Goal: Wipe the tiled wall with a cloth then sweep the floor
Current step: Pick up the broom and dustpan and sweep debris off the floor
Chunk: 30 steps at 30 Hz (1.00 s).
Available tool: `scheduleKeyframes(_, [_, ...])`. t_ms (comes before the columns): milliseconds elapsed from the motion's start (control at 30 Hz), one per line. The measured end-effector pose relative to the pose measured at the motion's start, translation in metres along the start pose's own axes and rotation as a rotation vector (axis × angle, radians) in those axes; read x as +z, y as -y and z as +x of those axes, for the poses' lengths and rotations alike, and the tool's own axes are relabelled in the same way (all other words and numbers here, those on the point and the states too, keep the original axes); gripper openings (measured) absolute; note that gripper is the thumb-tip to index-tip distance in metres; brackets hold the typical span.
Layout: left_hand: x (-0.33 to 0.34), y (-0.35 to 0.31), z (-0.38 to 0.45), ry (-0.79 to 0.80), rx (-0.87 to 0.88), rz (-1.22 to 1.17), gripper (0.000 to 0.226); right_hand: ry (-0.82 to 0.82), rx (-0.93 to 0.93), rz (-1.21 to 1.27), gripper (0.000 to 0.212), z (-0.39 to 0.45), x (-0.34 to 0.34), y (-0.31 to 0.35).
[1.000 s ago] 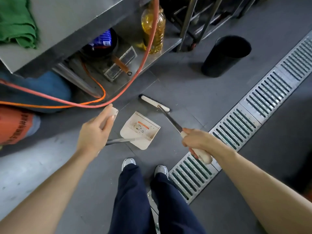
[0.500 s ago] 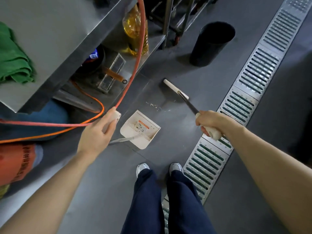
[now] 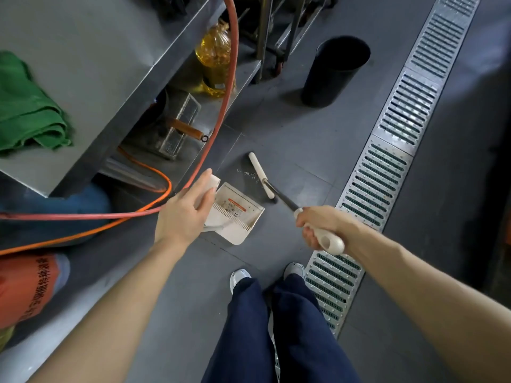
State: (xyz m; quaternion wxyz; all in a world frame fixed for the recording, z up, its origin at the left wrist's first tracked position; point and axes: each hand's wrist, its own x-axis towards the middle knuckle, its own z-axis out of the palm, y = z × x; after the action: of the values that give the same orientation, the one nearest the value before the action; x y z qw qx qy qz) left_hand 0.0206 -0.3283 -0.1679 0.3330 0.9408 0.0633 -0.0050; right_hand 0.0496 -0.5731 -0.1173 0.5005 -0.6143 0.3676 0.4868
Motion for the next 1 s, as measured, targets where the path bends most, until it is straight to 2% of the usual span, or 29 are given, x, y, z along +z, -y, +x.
scheduleKeyframes(133, [0.000, 0.007, -0.006, 0.010, -0.009, -0.023, 0.051, -0.043, -0.063, -0.019, 0.011, -0.016, -0.007, 0.022])
scheduleKeyframes(200, [-0.001, 0.012, -0.010, 0.031, -0.024, -0.045, 0.051, -0.084, -0.092, -0.166, 0.017, -0.015, -0.010, 0.029])
scheduleKeyframes(333, [-0.004, 0.014, -0.008, 0.009, -0.031, -0.084, 0.050, -0.121, -0.129, -0.508, 0.043, 0.006, -0.016, 0.042])
scheduleKeyframes(433, [-0.004, 0.012, -0.002, -0.001, -0.020, -0.104, 0.048, -0.104, -0.104, -0.762, 0.047, 0.016, -0.010, 0.041])
scheduleKeyframes(567, [-0.001, 0.005, 0.006, -0.022, -0.004, -0.080, 0.042, -0.001, -0.043, -0.910, 0.044, 0.009, 0.003, 0.025])
scheduleKeyframes(700, [0.002, 0.002, 0.015, -0.049, -0.018, -0.053, 0.036, 0.055, 0.012, -0.885, 0.044, -0.011, -0.004, 0.014])
scheduleKeyframes(800, [0.003, 0.001, 0.015, -0.055, 0.003, -0.026, 0.036, 0.086, 0.044, -0.697, 0.045, -0.024, -0.023, 0.022])
scheduleKeyframes(900, [-0.002, 0.003, 0.009, -0.029, -0.032, -0.038, 0.036, 0.077, 0.051, -0.551, 0.048, -0.037, -0.036, 0.033])
scheduleKeyframes(1000, [-0.010, 0.009, -0.004, -0.012, -0.052, -0.078, 0.035, 0.032, 0.010, -0.523, 0.047, -0.044, -0.031, 0.034])
